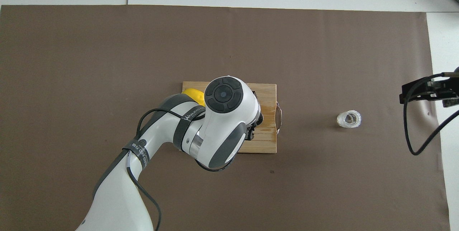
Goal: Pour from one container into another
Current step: 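Lower the jigger onto the wooden board and open the left gripper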
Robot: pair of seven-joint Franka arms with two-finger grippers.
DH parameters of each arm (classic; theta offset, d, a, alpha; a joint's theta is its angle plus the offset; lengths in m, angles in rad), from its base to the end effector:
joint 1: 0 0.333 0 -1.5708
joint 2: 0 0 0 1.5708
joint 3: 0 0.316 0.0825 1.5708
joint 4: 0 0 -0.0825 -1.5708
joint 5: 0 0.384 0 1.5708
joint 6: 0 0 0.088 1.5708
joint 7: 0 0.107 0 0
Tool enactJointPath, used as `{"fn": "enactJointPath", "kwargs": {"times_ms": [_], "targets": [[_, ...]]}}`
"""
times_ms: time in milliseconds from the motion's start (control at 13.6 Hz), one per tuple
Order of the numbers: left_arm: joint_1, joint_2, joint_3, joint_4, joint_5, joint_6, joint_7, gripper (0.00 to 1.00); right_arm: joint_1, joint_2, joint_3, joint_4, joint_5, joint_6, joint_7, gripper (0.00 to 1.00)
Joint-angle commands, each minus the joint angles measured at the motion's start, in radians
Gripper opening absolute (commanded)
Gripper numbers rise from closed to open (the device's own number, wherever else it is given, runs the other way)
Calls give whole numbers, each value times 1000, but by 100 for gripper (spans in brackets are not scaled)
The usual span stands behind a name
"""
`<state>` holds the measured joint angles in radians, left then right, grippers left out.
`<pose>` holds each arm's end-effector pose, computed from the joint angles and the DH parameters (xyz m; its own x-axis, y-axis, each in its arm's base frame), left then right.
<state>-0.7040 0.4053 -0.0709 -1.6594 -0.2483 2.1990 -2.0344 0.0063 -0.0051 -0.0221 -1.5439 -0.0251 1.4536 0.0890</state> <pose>0.4834 -0.4777 0.3890 0.1628 0.9493 -0.2691 0.9853 -0.1707 -0.0062 0.5405 -0.0115 0.6301 0.9908 -0.1074 -0.0825 -0.1051 -0.9939 0.0324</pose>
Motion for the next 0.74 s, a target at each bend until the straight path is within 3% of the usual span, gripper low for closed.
{"fn": "enactJointPath", "kwargs": {"times_ms": [0,74,147,441,662], "targets": [[-23,-8,16,-20,20,27,-23,32,3,-21,-9,-24,2,2,-18,100],[-23,-8,17,-20,20,24,-23,71,4,-21,-9,-24,2,2,-18,100],[-23,-8,17,-20,27,21,-23,100,4,-21,-9,-24,2,2,-18,100],[-19,-14,17,-7,69,-42,-14,100,4,-21,-9,-24,2,2,-18,100],[-5,-69,20,-8,92,-119,41,100,4,-21,-9,-24,2,2,-18,100]]}}
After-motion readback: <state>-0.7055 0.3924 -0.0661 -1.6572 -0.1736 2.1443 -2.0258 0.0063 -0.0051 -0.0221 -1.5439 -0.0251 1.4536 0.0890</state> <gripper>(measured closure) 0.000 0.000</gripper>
